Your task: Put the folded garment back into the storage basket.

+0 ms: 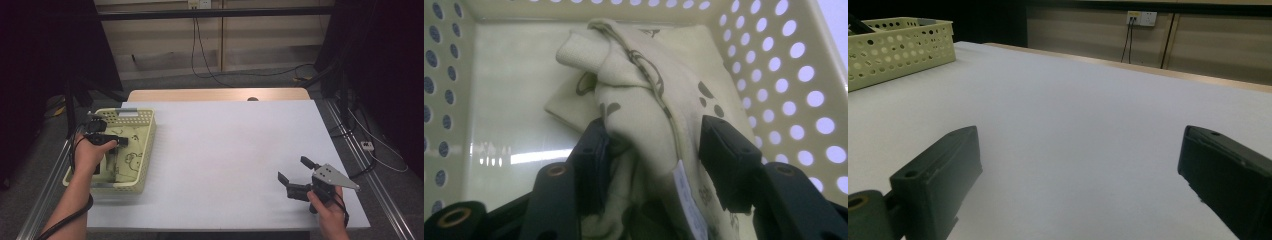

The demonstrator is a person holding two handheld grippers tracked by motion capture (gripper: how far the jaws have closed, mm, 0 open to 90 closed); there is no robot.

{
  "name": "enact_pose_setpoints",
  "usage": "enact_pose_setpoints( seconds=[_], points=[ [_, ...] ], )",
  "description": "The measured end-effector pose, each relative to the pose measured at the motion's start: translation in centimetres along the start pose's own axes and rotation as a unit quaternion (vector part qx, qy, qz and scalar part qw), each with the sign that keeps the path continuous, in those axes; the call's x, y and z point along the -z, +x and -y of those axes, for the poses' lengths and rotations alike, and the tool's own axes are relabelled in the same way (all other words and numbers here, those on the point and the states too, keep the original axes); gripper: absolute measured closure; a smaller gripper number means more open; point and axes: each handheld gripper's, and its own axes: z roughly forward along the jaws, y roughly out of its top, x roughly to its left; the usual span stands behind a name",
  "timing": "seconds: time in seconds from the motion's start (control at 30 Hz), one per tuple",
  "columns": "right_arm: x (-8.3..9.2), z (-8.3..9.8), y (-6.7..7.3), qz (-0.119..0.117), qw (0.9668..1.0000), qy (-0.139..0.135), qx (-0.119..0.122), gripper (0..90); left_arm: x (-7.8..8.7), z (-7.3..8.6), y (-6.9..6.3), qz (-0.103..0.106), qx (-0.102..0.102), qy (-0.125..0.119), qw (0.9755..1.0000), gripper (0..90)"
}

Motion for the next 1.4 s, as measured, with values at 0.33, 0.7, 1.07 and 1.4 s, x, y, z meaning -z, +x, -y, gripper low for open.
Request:
enact_pose_setpoints(
  seconds=[0.33, 0.7, 1.07, 1.4],
  points=[
    [-0.02, -0.01, 0.01, 0.000, 1.0000, 0.000, 0.001, 3.6, -0.21, 0.17, 0.34, -0.002, 0.004, -0.006, 1.0000, 41.1],
    [-0.02, -0.02, -0.02, -0.001, 1.0000, 0.000, 0.001, 3.5, -0.21, 0.13, 0.35, -0.008, -0.008, -0.012, 0.9999, 31.4],
    [-0.04, -0.02, -0.04, -0.001, 1.0000, 0.000, 0.000, 3.6, 0.00, 0.22, 0.73, -0.006, -0.007, -0.014, 0.9999, 26.3],
    [0.07, -0.09, 0.13, -0.001, 1.0000, -0.002, 0.002, 3.6, 0.50, 0.25, 0.77, -0.005, -0.004, -0.025, 0.9997, 25.5]
  ],
)
